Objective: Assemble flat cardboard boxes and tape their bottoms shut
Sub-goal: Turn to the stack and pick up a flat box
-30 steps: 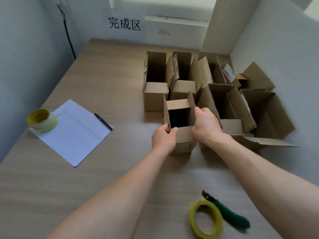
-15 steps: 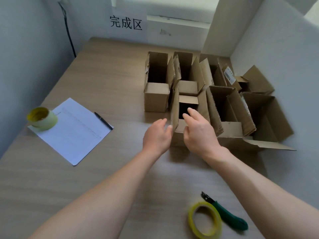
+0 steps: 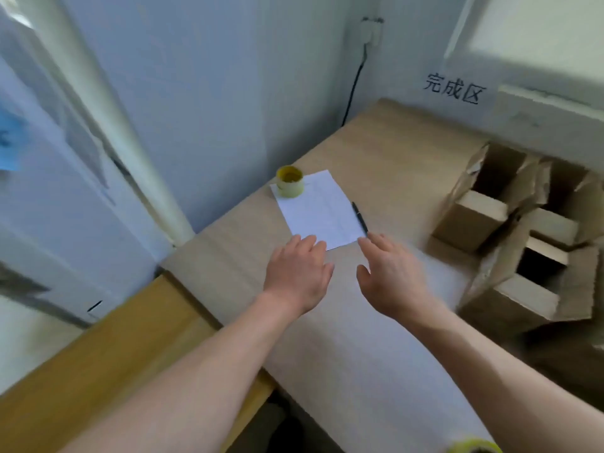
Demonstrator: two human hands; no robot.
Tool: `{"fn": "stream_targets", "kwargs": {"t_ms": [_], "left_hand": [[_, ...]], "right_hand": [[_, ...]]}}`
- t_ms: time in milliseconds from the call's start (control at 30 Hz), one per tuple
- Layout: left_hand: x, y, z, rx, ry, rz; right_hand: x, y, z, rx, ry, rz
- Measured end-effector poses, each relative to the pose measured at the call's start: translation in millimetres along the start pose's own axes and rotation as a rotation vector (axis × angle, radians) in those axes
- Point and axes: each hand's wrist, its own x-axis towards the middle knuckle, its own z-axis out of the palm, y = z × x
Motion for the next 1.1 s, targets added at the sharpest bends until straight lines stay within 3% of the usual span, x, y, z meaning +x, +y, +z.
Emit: {"fn": "stream_targets", "kwargs": {"t_ms": [300,467,767,1100], "left_hand": [[-210,-88,-53,0.006,0.047,-0.584],[-318,-115,-76,0.055,0.058,-0.796],[-514,-176,-102,0.083,0.113,-1.033],[-738,-255,-104,0.028,0.062,-1.188]], "right_hand": [[-34,-174,10,0.103,-0.154,-0.426],[-81,-273,6,0.131,-0.141,-0.643],[-180,-450,10,0.116,-0.133,-0.899],[-313,-640,46,0.039,-0.352,-0.989]]}}
